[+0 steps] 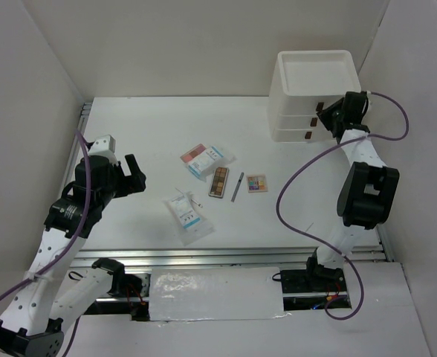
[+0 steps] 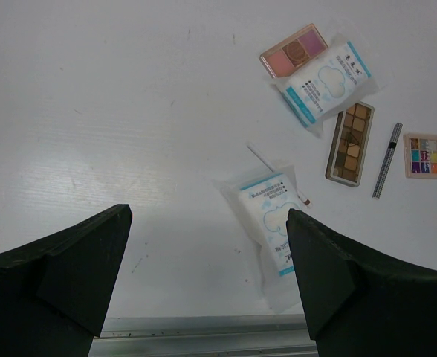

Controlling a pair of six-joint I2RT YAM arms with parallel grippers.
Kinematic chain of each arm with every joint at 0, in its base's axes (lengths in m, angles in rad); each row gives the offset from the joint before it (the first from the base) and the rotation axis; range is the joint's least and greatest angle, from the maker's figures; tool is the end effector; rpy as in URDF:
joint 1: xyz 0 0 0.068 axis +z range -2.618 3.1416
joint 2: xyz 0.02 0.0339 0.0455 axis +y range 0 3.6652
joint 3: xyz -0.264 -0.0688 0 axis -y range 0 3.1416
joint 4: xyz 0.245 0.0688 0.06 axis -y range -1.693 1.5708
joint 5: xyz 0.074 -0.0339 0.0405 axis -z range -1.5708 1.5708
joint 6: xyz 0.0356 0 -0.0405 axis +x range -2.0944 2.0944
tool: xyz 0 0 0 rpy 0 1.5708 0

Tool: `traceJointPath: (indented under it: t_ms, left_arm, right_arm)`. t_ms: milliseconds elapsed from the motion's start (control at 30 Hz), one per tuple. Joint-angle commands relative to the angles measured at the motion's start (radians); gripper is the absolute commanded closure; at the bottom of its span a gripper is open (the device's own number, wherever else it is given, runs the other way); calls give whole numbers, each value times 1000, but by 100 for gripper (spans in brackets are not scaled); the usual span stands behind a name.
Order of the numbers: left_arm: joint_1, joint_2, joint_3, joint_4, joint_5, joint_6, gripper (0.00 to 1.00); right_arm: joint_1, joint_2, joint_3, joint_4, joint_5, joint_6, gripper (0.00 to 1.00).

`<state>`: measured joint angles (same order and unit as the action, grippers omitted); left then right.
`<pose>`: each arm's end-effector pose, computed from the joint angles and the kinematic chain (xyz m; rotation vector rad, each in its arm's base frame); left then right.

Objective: Organize the makeup

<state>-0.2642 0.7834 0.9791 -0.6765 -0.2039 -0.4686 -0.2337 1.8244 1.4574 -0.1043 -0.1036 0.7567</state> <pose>0.1545 -0.0343 0.3560 -0.3350 2.0224 -0.2490 0.4230 -0.0969 0.2875 0.9240 1.8490 0.4308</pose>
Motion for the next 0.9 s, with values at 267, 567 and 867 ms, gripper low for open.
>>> traceJointPath:
  t_ms: [267,567,867]
  left_arm:
    - [2,-3,-3,40,21,28,1]
    - [2,-3,-3,41,27,31,0]
    - [2,2,-3,41,27,33,1]
  right_arm:
    - [-30,-107,-327,325,-30,81,49]
    - [-92,29,-348,608,-217,119,48]
    - [-107,136,-310,744,-367,144,44]
